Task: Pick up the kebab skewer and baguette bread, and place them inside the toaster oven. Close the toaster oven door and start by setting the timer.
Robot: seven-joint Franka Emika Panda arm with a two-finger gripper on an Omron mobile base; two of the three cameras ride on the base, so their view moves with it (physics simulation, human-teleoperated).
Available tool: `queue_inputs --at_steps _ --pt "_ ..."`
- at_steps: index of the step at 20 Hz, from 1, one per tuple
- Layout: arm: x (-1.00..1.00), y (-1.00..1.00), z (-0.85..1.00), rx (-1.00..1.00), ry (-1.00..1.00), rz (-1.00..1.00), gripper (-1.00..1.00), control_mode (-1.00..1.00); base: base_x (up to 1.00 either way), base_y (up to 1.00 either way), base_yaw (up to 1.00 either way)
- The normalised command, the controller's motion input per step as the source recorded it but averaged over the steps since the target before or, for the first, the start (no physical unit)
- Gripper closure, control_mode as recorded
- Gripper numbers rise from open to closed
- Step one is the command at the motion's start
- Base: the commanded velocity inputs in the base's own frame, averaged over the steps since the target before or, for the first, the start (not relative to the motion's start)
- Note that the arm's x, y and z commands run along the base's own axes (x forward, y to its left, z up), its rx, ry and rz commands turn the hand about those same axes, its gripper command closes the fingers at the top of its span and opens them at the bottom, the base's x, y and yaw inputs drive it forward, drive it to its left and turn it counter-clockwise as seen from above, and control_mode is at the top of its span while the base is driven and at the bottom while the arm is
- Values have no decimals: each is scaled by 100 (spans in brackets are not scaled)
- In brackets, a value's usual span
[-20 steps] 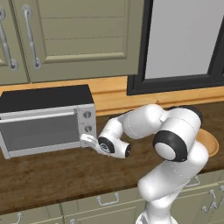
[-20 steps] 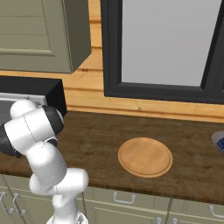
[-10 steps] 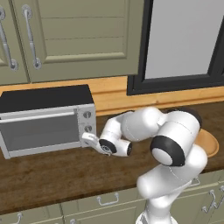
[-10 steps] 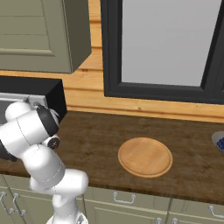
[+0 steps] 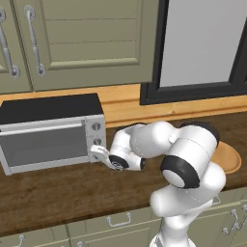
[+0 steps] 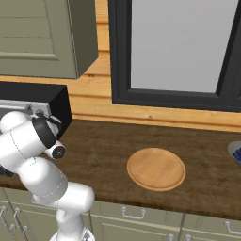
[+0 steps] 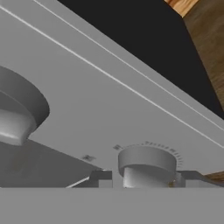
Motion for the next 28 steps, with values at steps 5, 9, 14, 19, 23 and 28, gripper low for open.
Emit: queue_inputs --at_steps 5,9,14,19,23,28 --pt "0 -13 0 7 6 0 100 -100 0 0 0" --pt "-13 -16 0 26 24 0 100 -100 0 0 0" --pt "-28 -22 0 65 31 2 100 -100 0 0 0" --pt "-49 -29 -7 79 35 12 100 -100 0 0 0" --pt "-52 -32 -31 86 27 18 100 -100 0 0 0" --pt "15 38 -59 -13 2 0 100 -100 0 0 0"
